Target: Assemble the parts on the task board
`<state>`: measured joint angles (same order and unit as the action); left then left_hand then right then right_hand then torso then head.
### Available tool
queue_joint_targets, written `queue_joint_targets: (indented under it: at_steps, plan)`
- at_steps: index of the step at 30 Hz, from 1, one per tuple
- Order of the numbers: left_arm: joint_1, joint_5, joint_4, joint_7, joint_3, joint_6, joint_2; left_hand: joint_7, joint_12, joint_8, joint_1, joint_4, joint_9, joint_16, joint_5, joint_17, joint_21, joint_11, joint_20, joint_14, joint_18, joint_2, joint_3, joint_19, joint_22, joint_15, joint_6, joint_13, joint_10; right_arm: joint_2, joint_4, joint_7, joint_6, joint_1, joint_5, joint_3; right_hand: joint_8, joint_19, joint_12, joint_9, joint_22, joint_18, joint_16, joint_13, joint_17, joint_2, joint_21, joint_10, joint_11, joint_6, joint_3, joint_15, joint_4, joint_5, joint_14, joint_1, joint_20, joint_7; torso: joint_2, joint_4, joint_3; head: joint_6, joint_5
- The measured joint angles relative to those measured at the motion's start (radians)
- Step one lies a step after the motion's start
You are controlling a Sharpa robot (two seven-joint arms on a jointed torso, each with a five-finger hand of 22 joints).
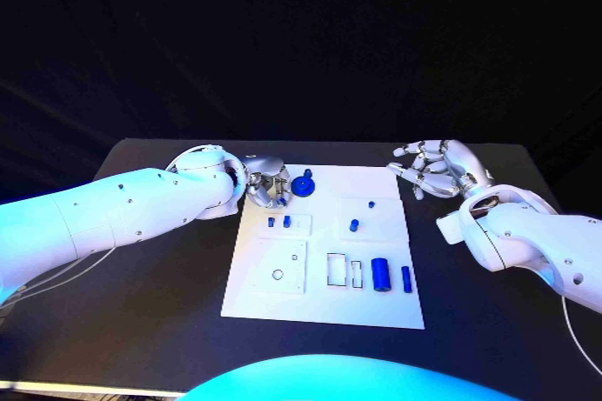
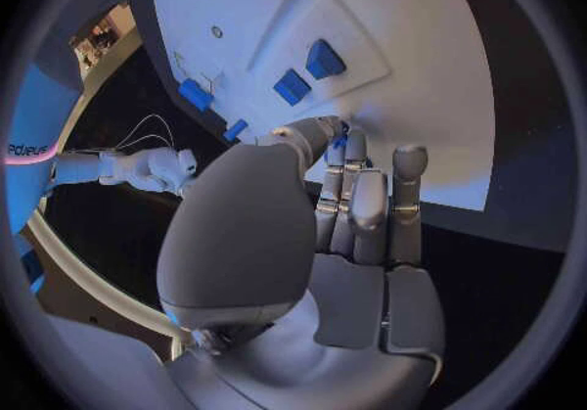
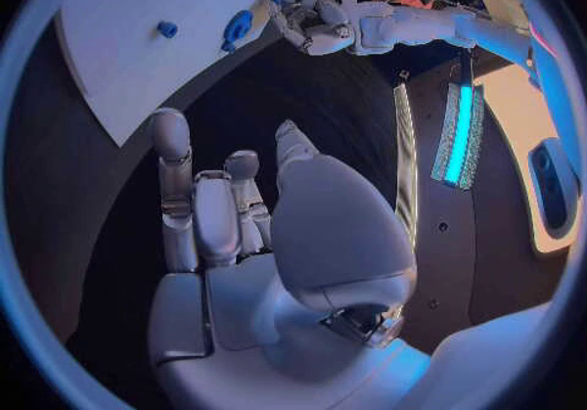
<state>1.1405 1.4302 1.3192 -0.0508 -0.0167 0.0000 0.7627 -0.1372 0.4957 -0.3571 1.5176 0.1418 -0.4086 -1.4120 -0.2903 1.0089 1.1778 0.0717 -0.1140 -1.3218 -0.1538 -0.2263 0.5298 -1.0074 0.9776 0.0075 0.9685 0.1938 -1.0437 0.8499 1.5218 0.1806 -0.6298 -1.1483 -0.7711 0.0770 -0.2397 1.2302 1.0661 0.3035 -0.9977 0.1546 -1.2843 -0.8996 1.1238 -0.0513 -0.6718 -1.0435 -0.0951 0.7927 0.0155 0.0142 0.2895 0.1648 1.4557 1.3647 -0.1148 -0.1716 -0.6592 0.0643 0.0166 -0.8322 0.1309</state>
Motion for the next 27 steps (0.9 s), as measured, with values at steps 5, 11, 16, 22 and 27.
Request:
queue_joint_targets:
  at_steps: [5, 11, 16, 22, 27]
  plan:
    - [0.001, 0.003, -0.004, 0.002, 0.002, 0.001, -0.006, 0.000, -0.004, 0.002, 0.000, 0.000, 0.000, 0.000, 0.000, -0.003, -0.001, 0.000, -0.004, 0.000, 0.000, 0.000, 0.000, 0.004, -0.001, 0.000, 0.000, 0.000, 0.000, 0.000, 0.000, 0.000, 0.000, 0.000, 0.000, 0.000, 0.000, 0.000, 0.000, 0.000, 0.000, 0.000, 0.000, 0.000, 0.000, 0.000, 0.000, 0.000, 0.000, 0.000, 0.000, 0.000, 0.000, 0.000, 0.000, 0.000, 0.000, 0.000, 0.000, -0.0004, 0.0000, 0.000, -0.002]
    - [0.000, 0.004, -0.006, 0.004, 0.005, 0.013, -0.008, 0.000, -0.005, 0.002, -0.004, 0.000, -0.001, 0.000, 0.000, -0.003, -0.001, 0.000, 0.000, 0.000, 0.000, -0.004, 0.000, 0.007, -0.004, 0.000, 0.000, 0.000, 0.000, 0.000, 0.000, 0.000, 0.000, 0.000, 0.000, 0.000, 0.000, 0.000, 0.000, 0.000, 0.000, 0.000, 0.000, 0.000, 0.000, 0.000, 0.000, 0.000, 0.000, 0.000, 0.000, 0.000, 0.000, 0.000, 0.000, 0.000, 0.000, 0.000, 0.000, -0.0008, 0.0002, -0.001, -0.003]
    - [0.001, 0.005, -0.007, 0.006, 0.006, 0.021, -0.008, 0.000, -0.005, 0.002, -0.004, 0.000, 0.002, 0.000, 0.000, 0.000, -0.001, 0.000, 0.000, 0.000, 0.000, -0.004, 0.000, 0.007, -0.004, 0.000, 0.000, -0.001, 0.000, 0.000, 0.000, 0.000, 0.000, 0.000, 0.000, 0.000, 0.000, 0.000, 0.000, 0.000, 0.000, 0.000, 0.000, 0.000, 0.000, 0.000, 0.000, 0.000, 0.000, 0.000, 0.000, 0.000, 0.000, 0.000, 0.000, 0.000, 0.000, 0.000, 0.000, -0.0008, 0.0005, -0.001, -0.002]
    - [0.001, 0.006, -0.008, 0.006, 0.007, 0.027, -0.008, 0.005, -0.005, 0.006, -0.009, -0.007, 0.000, 0.000, 0.000, 0.005, -0.001, -0.005, -0.002, 0.000, 0.000, 0.001, -0.001, 0.009, -0.004, 0.000, 0.010, 0.005, -0.017, 0.000, 0.000, 0.000, 0.000, 0.000, 0.000, 0.000, 0.000, 0.000, 0.000, 0.000, 0.000, 0.000, 0.000, 0.001, 0.000, 0.000, 0.000, 0.000, 0.000, 0.000, 0.000, 0.000, 0.000, 0.000, 0.000, 0.000, 0.000, 0.000, 0.000, -0.0008, 0.0004, -0.002, -0.002]
    - [0.001, 0.008, -0.008, 0.006, 0.007, 0.028, -0.008, 0.003, -0.005, 0.008, -0.009, -0.010, -0.004, 0.000, 0.004, 0.007, -0.006, -0.005, -0.002, 0.000, 0.000, 0.001, -0.004, 0.009, -0.003, 0.000, 0.015, 0.011, -0.020, 0.001, 0.000, 0.000, 0.000, 0.000, 0.000, 0.000, 0.000, 0.000, 0.000, 0.000, 0.000, 0.000, 0.000, 0.001, 0.000, 0.000, 0.000, 0.000, 0.000, 0.000, 0.000, 0.000, 0.000, 0.000, 0.000, 0.000, 0.000, 0.000, 0.000, -0.0012, 0.0000, -0.002, -0.002]
